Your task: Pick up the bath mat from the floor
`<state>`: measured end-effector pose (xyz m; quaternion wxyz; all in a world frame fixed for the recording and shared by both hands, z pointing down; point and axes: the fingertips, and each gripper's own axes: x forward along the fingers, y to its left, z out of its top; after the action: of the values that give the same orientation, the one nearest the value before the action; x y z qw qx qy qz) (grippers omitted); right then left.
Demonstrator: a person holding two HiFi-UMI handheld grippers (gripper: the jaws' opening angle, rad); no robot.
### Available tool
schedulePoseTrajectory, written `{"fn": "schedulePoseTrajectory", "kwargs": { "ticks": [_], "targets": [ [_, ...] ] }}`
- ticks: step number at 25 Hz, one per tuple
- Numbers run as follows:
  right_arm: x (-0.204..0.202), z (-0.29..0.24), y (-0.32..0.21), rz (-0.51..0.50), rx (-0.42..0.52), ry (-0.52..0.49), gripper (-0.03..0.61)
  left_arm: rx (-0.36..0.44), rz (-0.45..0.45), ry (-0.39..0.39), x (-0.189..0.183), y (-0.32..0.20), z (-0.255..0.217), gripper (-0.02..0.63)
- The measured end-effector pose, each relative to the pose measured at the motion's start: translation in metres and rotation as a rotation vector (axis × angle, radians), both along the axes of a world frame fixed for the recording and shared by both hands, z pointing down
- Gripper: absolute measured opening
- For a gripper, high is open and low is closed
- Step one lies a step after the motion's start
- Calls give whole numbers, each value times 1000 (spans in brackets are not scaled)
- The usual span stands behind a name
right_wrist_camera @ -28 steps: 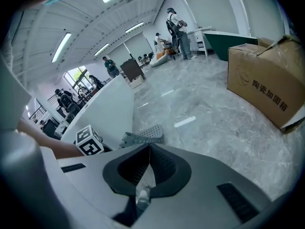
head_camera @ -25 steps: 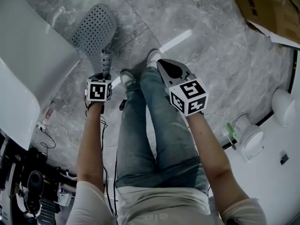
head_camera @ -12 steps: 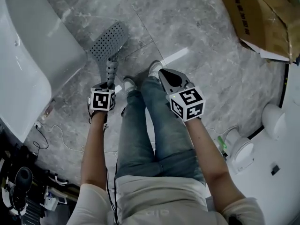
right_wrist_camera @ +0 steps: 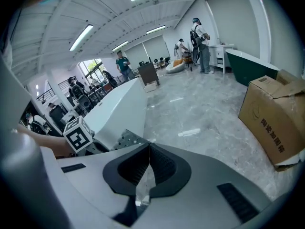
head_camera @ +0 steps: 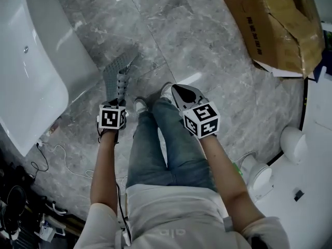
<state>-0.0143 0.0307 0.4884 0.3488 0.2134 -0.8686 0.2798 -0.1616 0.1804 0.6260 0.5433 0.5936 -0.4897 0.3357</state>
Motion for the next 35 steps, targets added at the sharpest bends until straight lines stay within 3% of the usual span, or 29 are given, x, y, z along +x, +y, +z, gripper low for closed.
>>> {"fn": "schedulePoseTrajectory", "kwargs": {
  "ticks": [12,25,35],
  "targets": [
    [-40,-96,10,-54,93,-32,26,87,-10,-12,-39,19,-108,98],
    [-57,-213,30,-45,160,-136,26,176,-19,37,-34,24,-230,94],
    [-69,-292,43,-53,189,-219,26,275,-68,-12,-62,11,-330,94]
  ]
}}
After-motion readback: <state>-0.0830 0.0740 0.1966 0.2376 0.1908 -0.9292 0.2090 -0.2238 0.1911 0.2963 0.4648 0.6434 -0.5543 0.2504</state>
